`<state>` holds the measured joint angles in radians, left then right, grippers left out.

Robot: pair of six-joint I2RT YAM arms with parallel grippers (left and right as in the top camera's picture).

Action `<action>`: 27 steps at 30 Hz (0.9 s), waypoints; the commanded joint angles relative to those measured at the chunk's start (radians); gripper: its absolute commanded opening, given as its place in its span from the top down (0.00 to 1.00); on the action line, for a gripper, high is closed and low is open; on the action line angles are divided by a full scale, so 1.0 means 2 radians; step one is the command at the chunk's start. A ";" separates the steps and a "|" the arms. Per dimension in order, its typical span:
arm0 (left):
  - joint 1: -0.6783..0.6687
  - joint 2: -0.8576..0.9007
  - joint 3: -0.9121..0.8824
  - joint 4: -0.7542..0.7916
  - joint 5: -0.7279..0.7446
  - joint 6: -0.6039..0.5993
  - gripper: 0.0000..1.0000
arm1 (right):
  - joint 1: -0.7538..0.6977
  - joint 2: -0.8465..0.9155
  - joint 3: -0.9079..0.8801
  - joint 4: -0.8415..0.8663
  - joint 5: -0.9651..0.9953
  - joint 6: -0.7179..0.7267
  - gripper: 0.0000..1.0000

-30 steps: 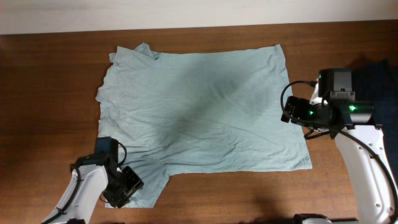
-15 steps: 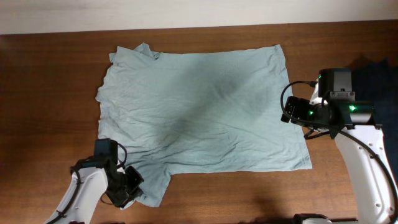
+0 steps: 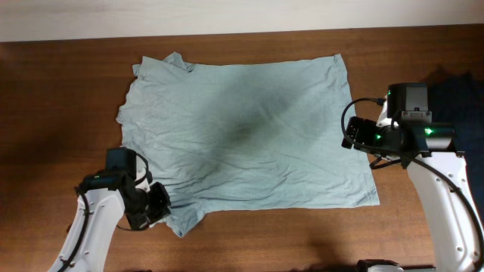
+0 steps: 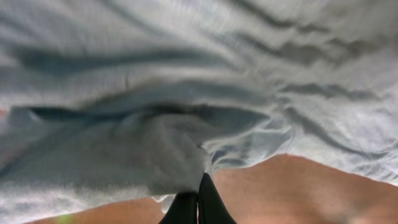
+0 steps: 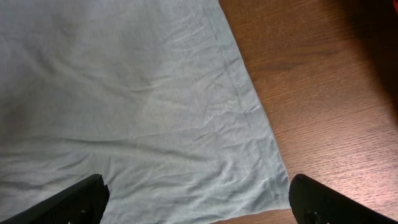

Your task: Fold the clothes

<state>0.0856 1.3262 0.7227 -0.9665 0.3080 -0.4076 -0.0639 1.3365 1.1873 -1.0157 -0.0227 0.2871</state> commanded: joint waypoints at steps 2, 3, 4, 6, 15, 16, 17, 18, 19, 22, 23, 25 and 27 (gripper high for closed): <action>-0.001 0.002 0.012 0.030 -0.036 0.035 0.99 | -0.001 0.001 0.004 0.005 0.004 -0.001 0.02; -0.001 0.002 0.012 0.040 -0.039 0.039 0.99 | -0.001 0.001 0.004 0.005 0.004 -0.001 0.02; -0.001 0.002 0.012 0.051 -0.038 0.046 0.99 | -0.001 0.001 0.004 0.005 0.004 -0.001 0.02; -0.001 0.002 0.014 0.075 -0.038 0.059 0.99 | -0.001 0.001 0.004 0.006 0.004 -0.001 0.02; -0.001 0.002 0.025 0.126 -0.038 0.076 0.98 | -0.001 0.001 0.004 0.006 0.004 -0.001 0.02; -0.001 0.002 0.025 0.129 -0.038 0.076 0.98 | -0.001 0.001 0.004 0.006 0.004 -0.001 0.02; -0.001 0.004 0.026 0.136 -0.034 0.076 0.98 | -0.001 0.001 0.004 0.006 0.004 -0.001 0.02; -0.001 0.004 0.026 0.138 -0.033 0.076 0.98 | -0.001 0.001 0.004 0.006 0.004 -0.001 0.02; -0.001 0.006 0.026 0.142 -0.033 0.076 0.98 | -0.001 0.001 0.004 0.006 0.004 -0.001 0.03; -0.001 0.019 0.026 0.162 -0.034 0.076 0.94 | -0.001 0.001 0.004 0.006 0.004 -0.001 0.02; -0.001 0.028 0.026 0.173 -0.034 0.076 0.89 | -0.001 0.001 0.004 0.006 0.004 -0.001 0.03; -0.001 0.047 0.026 0.194 -0.034 0.076 0.65 | -0.001 0.001 0.004 0.005 0.004 -0.001 0.03; -0.001 0.063 0.026 0.216 -0.035 0.078 0.51 | -0.001 0.001 0.004 0.005 0.004 -0.001 0.03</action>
<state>0.0853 1.4078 0.7540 -0.5777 0.2428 -0.2710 -0.0639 1.3365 1.1873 -1.0084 -0.0227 0.2871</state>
